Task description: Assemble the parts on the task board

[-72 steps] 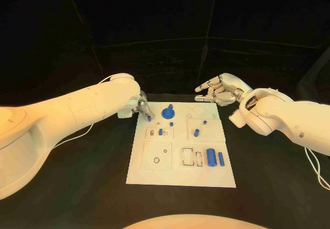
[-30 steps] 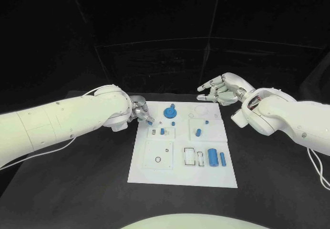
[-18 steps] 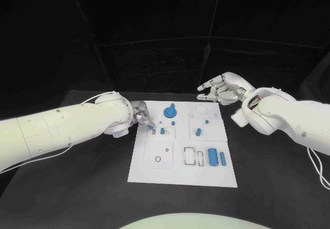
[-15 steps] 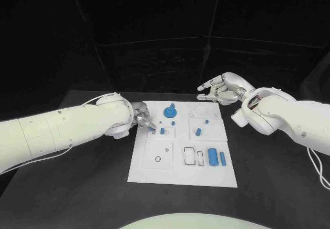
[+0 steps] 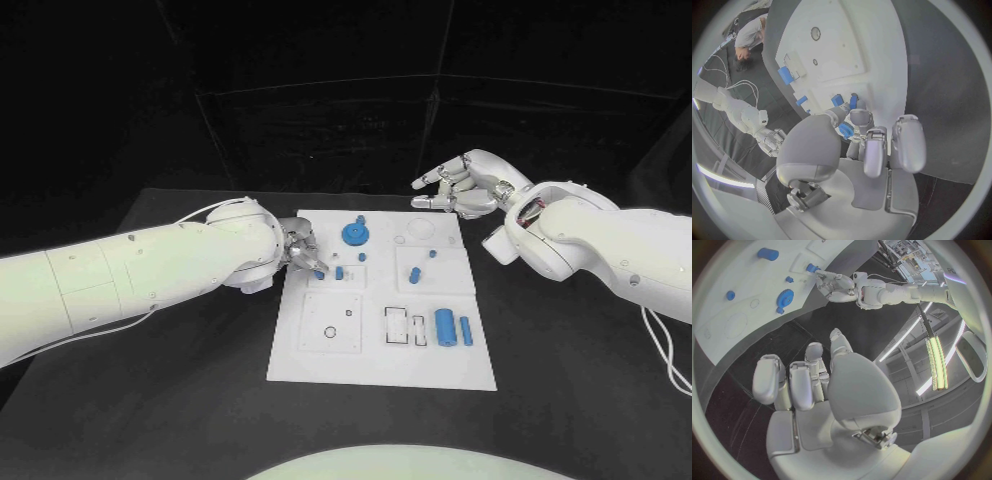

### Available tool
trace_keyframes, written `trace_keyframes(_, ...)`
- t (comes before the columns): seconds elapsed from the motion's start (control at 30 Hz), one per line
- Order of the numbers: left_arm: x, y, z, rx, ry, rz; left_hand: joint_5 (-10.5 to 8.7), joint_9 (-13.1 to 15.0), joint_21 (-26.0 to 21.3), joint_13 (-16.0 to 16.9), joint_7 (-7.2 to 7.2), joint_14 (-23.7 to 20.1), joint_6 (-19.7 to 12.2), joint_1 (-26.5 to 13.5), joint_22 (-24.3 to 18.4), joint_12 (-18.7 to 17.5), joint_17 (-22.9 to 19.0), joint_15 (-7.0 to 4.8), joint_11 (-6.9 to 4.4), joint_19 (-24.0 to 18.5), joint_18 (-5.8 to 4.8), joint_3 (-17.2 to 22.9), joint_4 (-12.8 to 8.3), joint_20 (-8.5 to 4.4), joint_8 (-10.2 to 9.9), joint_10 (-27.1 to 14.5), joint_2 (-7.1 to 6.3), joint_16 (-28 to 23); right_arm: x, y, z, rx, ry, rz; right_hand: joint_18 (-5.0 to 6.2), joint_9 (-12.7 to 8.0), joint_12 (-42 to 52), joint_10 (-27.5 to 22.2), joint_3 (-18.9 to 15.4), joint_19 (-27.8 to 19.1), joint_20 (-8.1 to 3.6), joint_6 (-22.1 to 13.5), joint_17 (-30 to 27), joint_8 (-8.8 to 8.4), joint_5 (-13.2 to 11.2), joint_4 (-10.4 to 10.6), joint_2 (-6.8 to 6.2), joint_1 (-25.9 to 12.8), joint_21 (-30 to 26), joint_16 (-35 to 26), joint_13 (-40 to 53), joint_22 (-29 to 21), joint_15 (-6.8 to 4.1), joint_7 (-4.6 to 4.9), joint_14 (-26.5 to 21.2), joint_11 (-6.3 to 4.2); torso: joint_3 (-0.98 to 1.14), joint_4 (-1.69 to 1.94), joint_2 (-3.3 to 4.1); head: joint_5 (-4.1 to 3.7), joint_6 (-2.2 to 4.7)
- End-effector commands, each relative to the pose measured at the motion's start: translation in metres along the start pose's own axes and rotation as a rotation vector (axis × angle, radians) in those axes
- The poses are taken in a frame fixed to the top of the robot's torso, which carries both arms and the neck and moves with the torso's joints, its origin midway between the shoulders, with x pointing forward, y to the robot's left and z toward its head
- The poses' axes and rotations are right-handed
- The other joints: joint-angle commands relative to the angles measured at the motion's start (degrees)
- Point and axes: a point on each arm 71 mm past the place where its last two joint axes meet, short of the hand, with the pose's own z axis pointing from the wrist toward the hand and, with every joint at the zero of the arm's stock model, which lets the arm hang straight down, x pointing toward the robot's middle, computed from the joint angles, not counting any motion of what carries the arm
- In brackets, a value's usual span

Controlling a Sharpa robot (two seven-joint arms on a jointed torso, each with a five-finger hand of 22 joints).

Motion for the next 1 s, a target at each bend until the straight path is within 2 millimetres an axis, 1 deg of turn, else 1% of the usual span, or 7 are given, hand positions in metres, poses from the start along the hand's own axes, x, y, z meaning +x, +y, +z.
trace_keyframes(0.03, 0.0017, -0.0021, -0.0001, 0.000, 0.014, 0.018, 0.22, 0.09, 0.11, -0.06, -0.14, 6.14, 0.44, 0.71, 0.03, 0.08, 15.09, -0.34, 0.13, 0.72, 0.52, 6.25, -6.01, -0.41, 0.28, 0.30, 0.09, 0.19, 0.0005, 0.0022, 0.0006, -0.013, 0.007, 0.001, 0.99, 0.03, 0.06, -0.28, -0.21, -0.36, -0.06, 0.41, -0.01, -0.21, 0.21, -0.11, 0.38, 0.08, -0.32, -0.19, 0.00, -0.07, -0.55, 0.15, 2.36, -0.07, -0.04, 0.04, 0.01, -0.07, -0.07)
trace_keyframes(0.23, 0.0023, -0.0005, 0.0001, -0.004, 0.027, 0.025, 0.22, 0.09, 0.11, -0.06, -0.14, 6.14, 0.44, 0.71, 0.03, 0.08, 15.09, -0.34, 0.13, 0.72, 0.52, 6.25, -6.01, -0.41, 0.28, 0.30, 0.09, 0.19, 0.0005, 0.0022, 0.0006, -0.013, 0.007, 0.001, 0.99, 0.03, 0.06, -0.28, -0.21, -0.36, -0.06, 0.41, -0.01, -0.21, 0.21, -0.11, 0.38, 0.08, -0.32, -0.19, 0.00, -0.07, -0.55, 0.15, 2.36, -0.07, -0.05, 0.08, -0.06, -0.09, -0.23)
trace_keyframes(0.4, 0.0028, 0.0008, 0.0002, -0.008, 0.038, 0.031, 0.23, 0.12, 0.05, -0.12, -0.13, 6.14, 0.42, 0.59, -0.02, 0.03, 15.09, -0.34, 0.14, 0.70, 0.53, 6.62, -6.06, -0.41, 0.32, 0.31, 0.01, 0.19, 0.0004, 0.0021, 0.0006, -0.013, 0.007, 0.000, 0.99, 0.03, 0.06, -0.28, -0.21, -0.36, -0.06, 0.41, -0.01, -0.21, 0.21, -0.11, 0.38, 0.08, -0.32, -0.19, 0.00, -0.07, -0.55, 0.15, 2.36, -0.07, -0.04, 0.10, -0.05, 0.00, -0.22)
trace_keyframes(0.63, 0.0037, -0.0011, 0.0011, -0.007, 0.047, 0.038, 0.25, 0.16, 0.07, 0.16, -0.12, 6.14, 0.43, 0.44, 0.02, 0.24, 15.09, -0.33, 0.14, 0.71, 0.53, 6.92, -6.12, -0.41, 0.39, 0.46, -0.10, 0.19, 0.0008, 0.0025, 0.0009, -0.014, 0.008, 0.001, 0.99, 0.03, 0.06, -0.28, -0.21, -0.36, -0.06, 0.41, -0.01, -0.21, 0.21, -0.11, 0.38, 0.08, -0.32, -0.19, 0.00, -0.07, -0.55, 0.15, 2.36, -0.07, -0.03, 0.02, 0.00, 0.02, -0.26)
trace_keyframes(0.77, 0.0036, -0.0030, 0.0026, -0.007, 0.047, 0.039, 0.25, 0.24, 0.05, 0.12, -0.13, 6.14, 0.55, -0.18, 0.04, 0.23, 15.09, -0.31, 0.16, 0.72, 0.52, 7.34, -5.91, -0.39, 0.55, 0.54, -0.22, 0.19, 0.0009, 0.0026, 0.0009, -0.014, 0.008, 0.001, 0.99, 0.03, 0.06, -0.28, -0.21, -0.36, -0.06, 0.41, -0.01, -0.21, 0.21, -0.11, 0.38, 0.08, -0.32, -0.19, 0.00, -0.07, -0.55, 0.15, 2.36, -0.07, -0.03, 0.07, 0.01, -0.04, -0.28)
trace_keyframes(0.87, 0.0032, -0.0037, 0.0038, -0.007, 0.046, 0.036, 0.22, 0.38, 0.06, 0.11, -0.25, 6.14, 0.85, -1.38, 0.10, 0.26, 15.09, -0.31, 0.10, 0.74, 0.51, 7.44, -5.35, -0.37, 0.83, 0.66, -0.39, 0.19, 0.0009, 0.0027, 0.0009, -0.015, 0.008, 0.001, 0.99, 0.03, 0.06, -0.28, -0.21, -0.36, -0.06, 0.41, -0.01, -0.21, 0.21, -0.11, 0.38, 0.08, -0.32, -0.19, 0.00, -0.07, -0.55, 0.15, 2.36, -0.07, -0.02, 0.05, -0.01, -0.01, -0.33)
trace_keyframes(1.0, 0.0023, -0.0042, 0.0059, -0.010, 0.046, 0.030, 0.16, 0.54, 0.11, 0.09, -0.48, 6.14, 1.31, -3.70, 0.22, 0.32, 15.09, -0.39, -0.01, 0.78, 0.50, 6.48, -4.10, -0.43, 1.17, 0.81, -0.92, 0.19, 0.0010, 0.0028, 0.0009, -0.015, 0.008, 0.001, 1.01, 0.03, 0.03, -0.31, -0.33, -0.42, -0.06, 0.42, -0.06, -0.21, 0.14, -0.10, 0.44, 0.11, -0.38, -0.24, -0.09, -0.16, -0.55, 0.15, 2.35, -0.07, 0.01, 0.01, 0.02, -0.05, -0.32)
